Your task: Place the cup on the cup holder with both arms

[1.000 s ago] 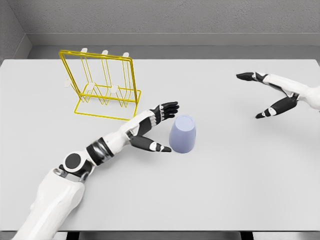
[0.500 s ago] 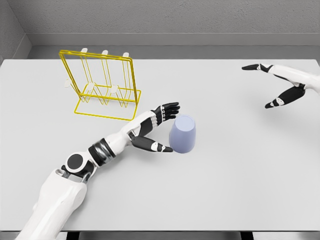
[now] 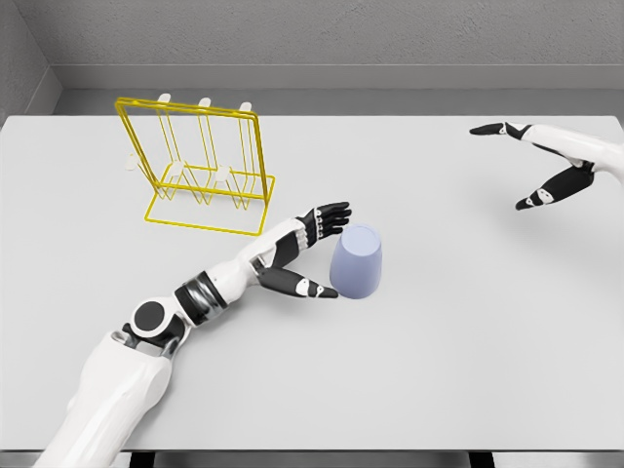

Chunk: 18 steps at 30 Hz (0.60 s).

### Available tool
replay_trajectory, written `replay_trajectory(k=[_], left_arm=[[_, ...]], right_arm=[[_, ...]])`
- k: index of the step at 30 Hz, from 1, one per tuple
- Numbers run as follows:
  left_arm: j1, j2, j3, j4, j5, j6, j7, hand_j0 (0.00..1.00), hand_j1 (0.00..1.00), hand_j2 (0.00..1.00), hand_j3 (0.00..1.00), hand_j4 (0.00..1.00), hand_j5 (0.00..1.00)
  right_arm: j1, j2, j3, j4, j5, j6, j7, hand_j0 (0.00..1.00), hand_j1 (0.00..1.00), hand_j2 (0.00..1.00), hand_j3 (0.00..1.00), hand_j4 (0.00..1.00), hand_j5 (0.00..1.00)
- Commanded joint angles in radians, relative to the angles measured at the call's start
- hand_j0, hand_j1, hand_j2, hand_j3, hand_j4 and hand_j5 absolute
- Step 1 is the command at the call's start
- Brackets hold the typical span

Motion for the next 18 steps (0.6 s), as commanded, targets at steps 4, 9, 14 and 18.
replay_trajectory(k=[4, 9, 14, 18], left_arm=[[0.002, -0.006, -0.003, -0.001, 0.005, 0.000, 0.000, 1.00, 1.00, 1.00, 1.00, 1.00, 1.00], [-0.003, -0.026, -0.002, 0.021, -0.018, 0.000, 0.000, 1.00, 1.00, 1.00, 1.00, 1.00, 1.00], [-0.014, -0.029, -0.002, 0.035, -0.020, 0.000, 0.000, 1.00, 1.00, 1.00, 1.00, 1.00, 1.00], [-0.014, -0.042, -0.003, 0.036, -0.023, 0.000, 0.000, 1.00, 1.00, 1.00, 1.00, 1.00, 1.00]], right_arm=[[-0.005, -0.003, 0.000, 0.001, -0.008, 0.002, 0.000, 1.00, 1.00, 1.00, 1.00, 1.00, 1.00], [-0.005, -0.004, 0.000, 0.003, -0.008, 0.002, 0.000, 1.00, 1.00, 1.00, 1.00, 1.00, 1.00], [-0.005, -0.004, 0.000, 0.004, -0.008, 0.002, 0.000, 1.00, 1.00, 1.00, 1.00, 1.00, 1.00], [-0.005, -0.004, 0.000, 0.004, -0.008, 0.002, 0.000, 1.00, 1.00, 1.00, 1.00, 1.00, 1.00]])
